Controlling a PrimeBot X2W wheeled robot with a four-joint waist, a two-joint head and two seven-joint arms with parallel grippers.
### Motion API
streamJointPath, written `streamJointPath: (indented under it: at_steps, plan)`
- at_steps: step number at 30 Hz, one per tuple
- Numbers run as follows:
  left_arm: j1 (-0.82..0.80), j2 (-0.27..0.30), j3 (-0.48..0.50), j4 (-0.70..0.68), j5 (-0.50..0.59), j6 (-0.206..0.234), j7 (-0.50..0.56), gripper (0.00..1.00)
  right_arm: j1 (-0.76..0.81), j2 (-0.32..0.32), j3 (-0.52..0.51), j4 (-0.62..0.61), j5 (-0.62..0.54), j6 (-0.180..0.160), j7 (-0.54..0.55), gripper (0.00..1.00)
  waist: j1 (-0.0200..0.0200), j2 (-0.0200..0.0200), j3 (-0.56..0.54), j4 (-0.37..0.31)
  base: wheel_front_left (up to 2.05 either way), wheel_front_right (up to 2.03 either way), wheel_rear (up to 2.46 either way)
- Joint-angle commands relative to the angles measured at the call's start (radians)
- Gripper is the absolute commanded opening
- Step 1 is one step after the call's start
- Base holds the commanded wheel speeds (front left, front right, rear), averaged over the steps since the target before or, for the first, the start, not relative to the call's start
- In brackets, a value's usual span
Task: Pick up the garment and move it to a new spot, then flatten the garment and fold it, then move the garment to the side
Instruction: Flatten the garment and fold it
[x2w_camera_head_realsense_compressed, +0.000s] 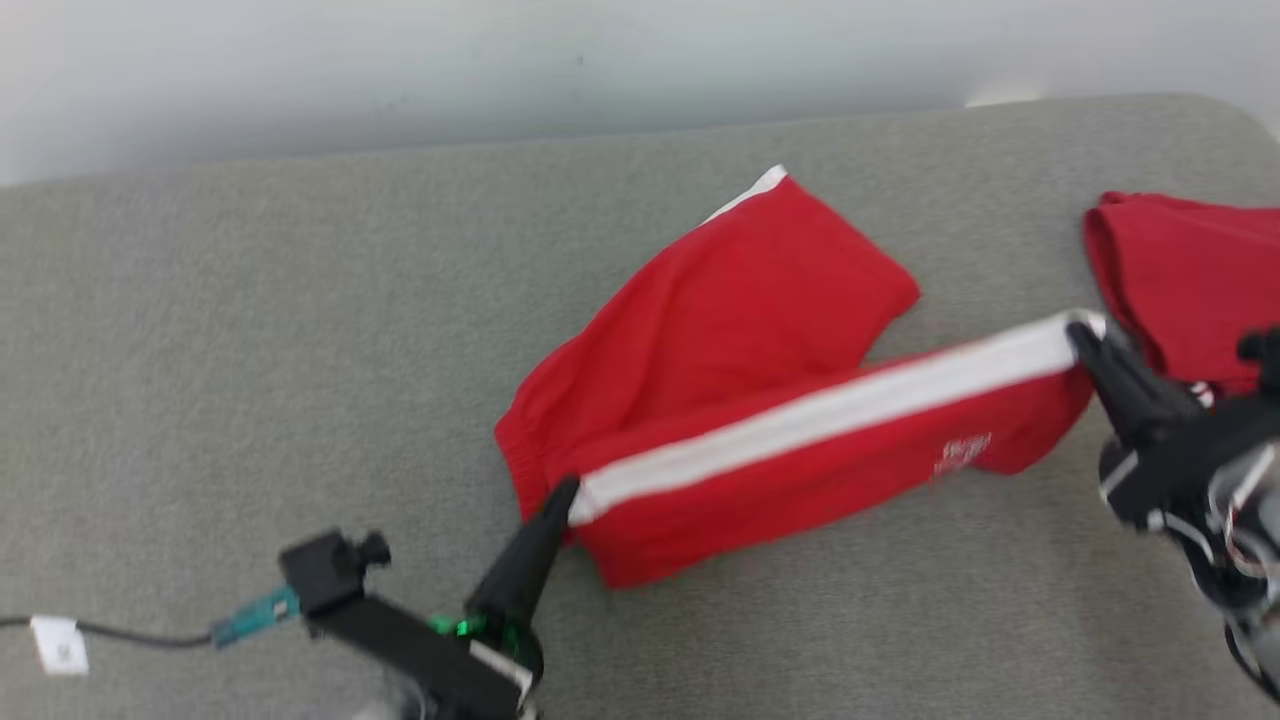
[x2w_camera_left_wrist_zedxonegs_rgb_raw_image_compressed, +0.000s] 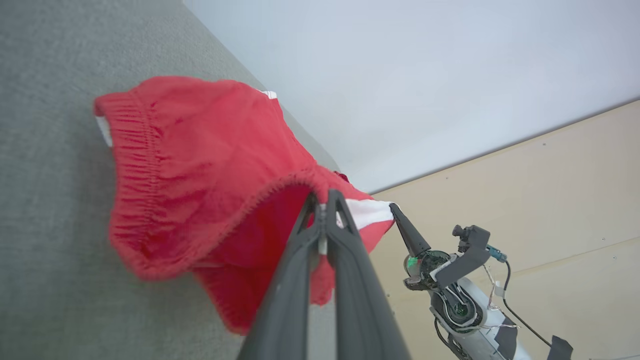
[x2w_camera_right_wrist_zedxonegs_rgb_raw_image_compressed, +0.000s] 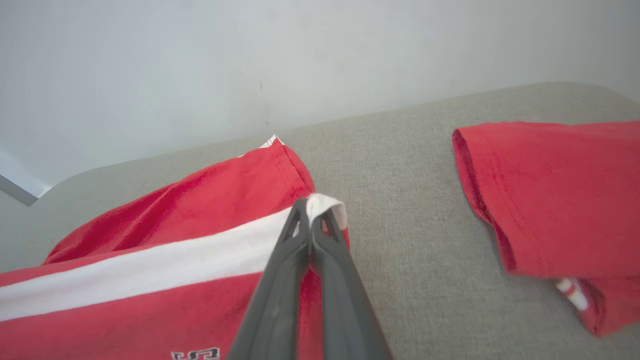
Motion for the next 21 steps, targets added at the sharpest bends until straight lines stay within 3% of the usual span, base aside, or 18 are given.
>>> streamJointPath:
  at_steps: [1,9,21]
  plan:
    - [-0.033,-0.019,0.013,0.027,-0.007,-0.012,-0.003,0.00,-0.051,0.011,0.013,0.015,0.003,-0.001,0.007,0.00,-0.0001,0.0000,0.049,0.046,0.00,0.00,0.00]
    - [-0.162,-0.134,0.070,0.166,0.019,-0.065,-0.010,0.00,-0.295,0.025,0.092,0.128,0.004,-0.001,0.027,0.00,-0.0001,0.0000,0.141,0.118,0.00,0.00,0.00]
    - [-0.237,-0.226,0.169,0.271,0.093,-0.105,-0.018,0.00,-0.510,0.016,0.195,0.242,0.045,-0.001,0.007,0.00,-0.0001,0.0000,0.241,0.187,0.00,0.00,0.00]
